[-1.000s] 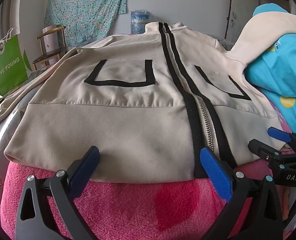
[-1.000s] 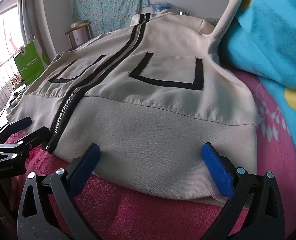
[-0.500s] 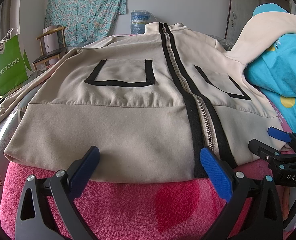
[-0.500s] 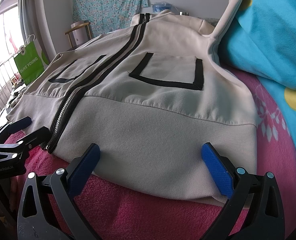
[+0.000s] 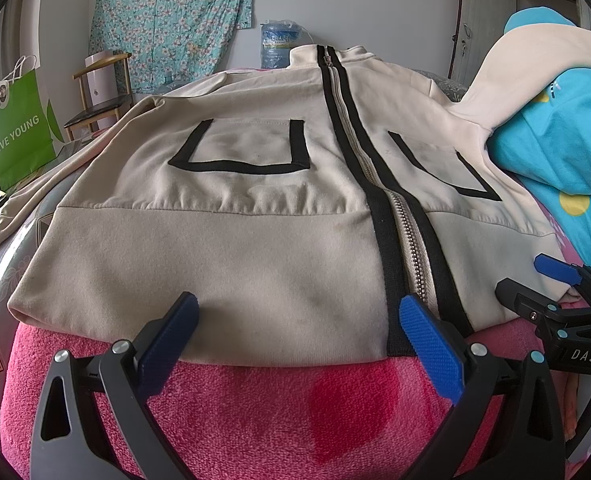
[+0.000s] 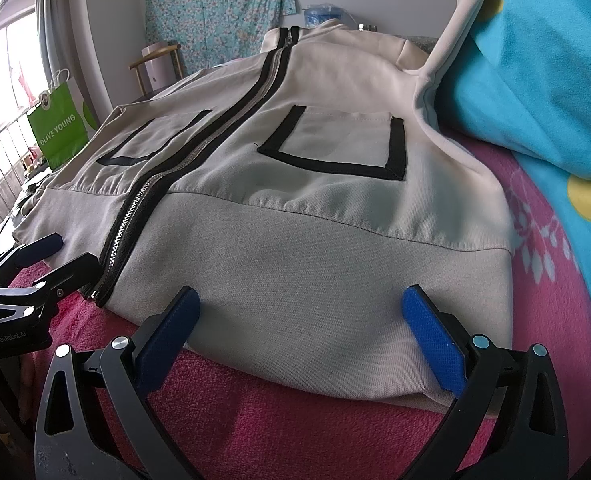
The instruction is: Fold large clothes
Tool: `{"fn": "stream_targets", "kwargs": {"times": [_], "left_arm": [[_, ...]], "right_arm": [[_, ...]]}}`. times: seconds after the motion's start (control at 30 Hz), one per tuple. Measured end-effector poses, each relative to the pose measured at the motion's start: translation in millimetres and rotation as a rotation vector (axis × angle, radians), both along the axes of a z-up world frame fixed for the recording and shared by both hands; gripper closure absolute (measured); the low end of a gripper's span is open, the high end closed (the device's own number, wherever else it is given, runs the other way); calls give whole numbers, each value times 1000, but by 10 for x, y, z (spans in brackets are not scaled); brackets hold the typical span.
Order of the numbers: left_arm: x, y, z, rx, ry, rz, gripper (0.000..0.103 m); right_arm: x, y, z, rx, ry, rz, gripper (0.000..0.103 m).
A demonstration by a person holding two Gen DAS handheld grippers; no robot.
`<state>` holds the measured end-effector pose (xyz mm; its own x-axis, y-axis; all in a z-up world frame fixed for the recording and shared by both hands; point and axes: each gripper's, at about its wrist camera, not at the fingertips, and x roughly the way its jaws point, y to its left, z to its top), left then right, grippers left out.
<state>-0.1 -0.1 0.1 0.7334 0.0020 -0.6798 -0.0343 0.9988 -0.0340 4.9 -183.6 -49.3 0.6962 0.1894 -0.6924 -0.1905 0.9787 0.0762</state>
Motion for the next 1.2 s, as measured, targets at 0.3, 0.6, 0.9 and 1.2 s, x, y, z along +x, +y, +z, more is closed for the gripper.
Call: {"fn": "stream_targets", "kwargs": {"times": [0.3, 0.6, 0.9, 1.2], "left_arm": [[0, 0, 0, 0, 0, 0, 4], [0, 1, 0, -1, -1, 0, 4], [0, 0, 0, -1, -1, 0, 4], [0, 0, 0, -1, -1, 0, 4]], "right_arm": [[-2, 1, 0, 0, 0, 0, 6], [-4, 16, 3, 0, 0, -1, 6], [-7, 30, 6, 0, 0, -1, 6], [-9, 45, 9, 0, 0, -2, 6]]}}
